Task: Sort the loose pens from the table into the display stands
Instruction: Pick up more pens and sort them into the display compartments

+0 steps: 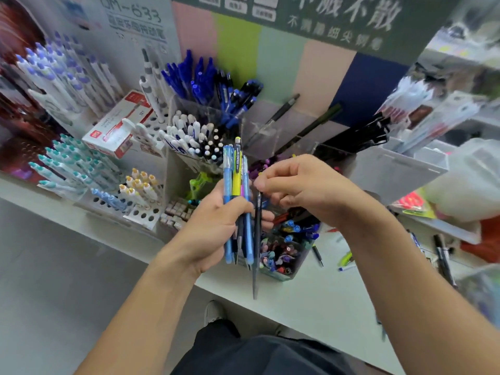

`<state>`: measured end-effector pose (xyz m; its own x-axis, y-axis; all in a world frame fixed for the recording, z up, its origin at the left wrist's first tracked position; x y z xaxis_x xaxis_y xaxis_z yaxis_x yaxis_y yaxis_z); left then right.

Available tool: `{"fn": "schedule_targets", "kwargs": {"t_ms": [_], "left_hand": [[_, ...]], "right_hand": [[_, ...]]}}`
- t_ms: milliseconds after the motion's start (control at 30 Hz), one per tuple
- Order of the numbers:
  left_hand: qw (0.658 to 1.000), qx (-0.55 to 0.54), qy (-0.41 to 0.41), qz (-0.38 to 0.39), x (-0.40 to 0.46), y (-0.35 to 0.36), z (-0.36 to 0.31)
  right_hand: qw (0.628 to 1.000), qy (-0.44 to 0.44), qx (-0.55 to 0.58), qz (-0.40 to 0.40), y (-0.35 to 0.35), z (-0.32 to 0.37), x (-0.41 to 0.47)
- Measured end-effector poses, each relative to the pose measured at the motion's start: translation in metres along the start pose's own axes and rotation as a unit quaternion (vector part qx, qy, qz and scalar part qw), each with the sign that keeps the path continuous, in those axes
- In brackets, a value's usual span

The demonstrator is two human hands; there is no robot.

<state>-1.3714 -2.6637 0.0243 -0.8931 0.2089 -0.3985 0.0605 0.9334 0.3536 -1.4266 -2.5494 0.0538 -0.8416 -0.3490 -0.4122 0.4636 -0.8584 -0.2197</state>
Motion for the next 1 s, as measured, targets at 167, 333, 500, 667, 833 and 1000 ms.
{"fn": "schedule_targets", "kwargs": {"t_ms": [167, 333, 500, 667, 833, 1000], "left_hand": [[0.999, -0.048, 0.018, -0.007, 0.007, 0.006, -0.004], [0.996, -0.085, 0.001, 0.033, 0.01, 0.02, -0.002], [0.996, -0.079, -0.006, 0.029, 0.011, 0.024, 0.002], [0.996, -0.082, -0.011, 0.017, 0.008, 0.018, 0.002], [0.998, -0.059, -0.013, 0.005, 0.005, 0.01, 0.005], [0.999, -0.021, -0.004, 0.041, -0.002, 0.012, 0.005]], "right_hand": [[0.953, -0.173, 0.114, -0.223, -0.095, 0.042, -0.059], [0.831, -0.361, -0.034, -0.421, -0.166, 0.081, -0.112], [0.84, -0.291, -0.131, -0.439, -0.163, 0.057, -0.067], [0.826, -0.233, -0.255, -0.446, -0.151, 0.051, -0.053], [0.806, -0.249, -0.251, -0.475, -0.13, 0.068, -0.084], [0.978, -0.118, -0.078, -0.154, -0.035, 0.026, -0.039]]}}
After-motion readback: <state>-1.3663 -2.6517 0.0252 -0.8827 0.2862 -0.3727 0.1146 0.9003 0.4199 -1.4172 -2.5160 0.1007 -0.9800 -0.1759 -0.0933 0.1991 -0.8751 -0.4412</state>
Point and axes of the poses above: each hand's wrist, its own x-axis towards the middle knuckle, its own y-axis out of the palm, z = x × y, the point moved 9 cm from there along x, towards the middle knuckle, and after that the axes turned 3 degrees about x, right-handed, at the moved point
